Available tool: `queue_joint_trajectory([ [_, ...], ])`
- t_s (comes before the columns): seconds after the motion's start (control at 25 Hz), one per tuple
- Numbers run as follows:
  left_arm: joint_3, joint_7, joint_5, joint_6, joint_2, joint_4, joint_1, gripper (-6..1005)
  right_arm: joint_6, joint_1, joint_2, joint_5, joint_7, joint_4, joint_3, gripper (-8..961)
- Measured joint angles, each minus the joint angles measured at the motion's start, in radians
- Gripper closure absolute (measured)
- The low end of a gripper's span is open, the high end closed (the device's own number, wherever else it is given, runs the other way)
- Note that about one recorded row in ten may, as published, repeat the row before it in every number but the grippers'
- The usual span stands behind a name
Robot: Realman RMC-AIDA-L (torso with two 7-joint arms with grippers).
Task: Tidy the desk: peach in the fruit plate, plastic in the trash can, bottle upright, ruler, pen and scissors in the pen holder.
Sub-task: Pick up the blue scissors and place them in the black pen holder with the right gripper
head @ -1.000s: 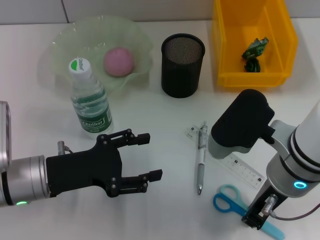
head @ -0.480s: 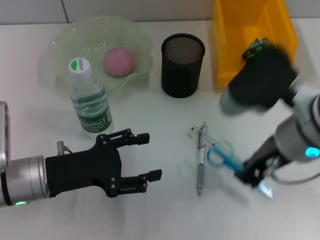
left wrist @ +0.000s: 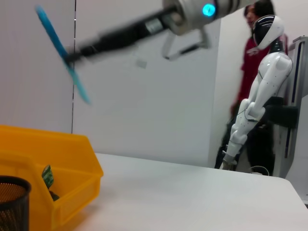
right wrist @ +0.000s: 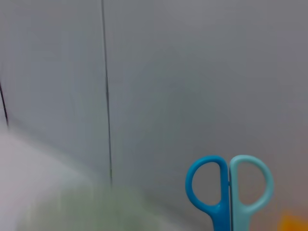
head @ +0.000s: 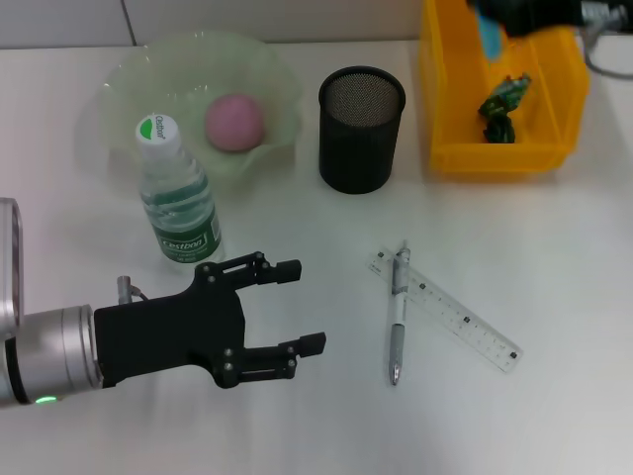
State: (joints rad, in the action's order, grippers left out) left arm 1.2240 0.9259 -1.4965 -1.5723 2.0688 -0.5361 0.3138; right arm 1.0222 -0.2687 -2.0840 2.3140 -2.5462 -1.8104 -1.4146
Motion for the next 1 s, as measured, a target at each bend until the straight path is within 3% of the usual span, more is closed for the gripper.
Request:
queue_joint_trajectory([
  [0.08,0.000,-0.002,0.001,0.000,0.001,0.001,0.004,202,-0.170,0.006,0.001,-0.230,0.201,0.132,0.004,720],
  [0.2,0.000,-0.002,0.001,0.000,0.001,0.002,0.006,202,-0.285,-0.035,0.001,-0.585,0.558,0.355,0.008,718],
  [0.32,0.000,0.001,0.001,0.000,0.001,0.002,0.007,202,-0.274,-0.105,0.000,-0.939,0.935,0.598,0.013,715],
  [0.48,0.004,0.005,0.001,-0.001,0.001,0.002,0.010,201,-0.118,-0.212,0.002,-1.373,1.446,0.995,0.024,711],
  [0.68,0.008,0.005,-0.004,0.000,0.001,0.004,0.010,201,0.003,-0.301,0.003,-1.552,1.752,1.282,0.027,706],
  [1.0,0.009,0.006,-0.005,-0.001,0.001,0.004,0.005,202,-0.004,-0.411,0.002,-1.560,1.796,1.466,0.020,699],
])
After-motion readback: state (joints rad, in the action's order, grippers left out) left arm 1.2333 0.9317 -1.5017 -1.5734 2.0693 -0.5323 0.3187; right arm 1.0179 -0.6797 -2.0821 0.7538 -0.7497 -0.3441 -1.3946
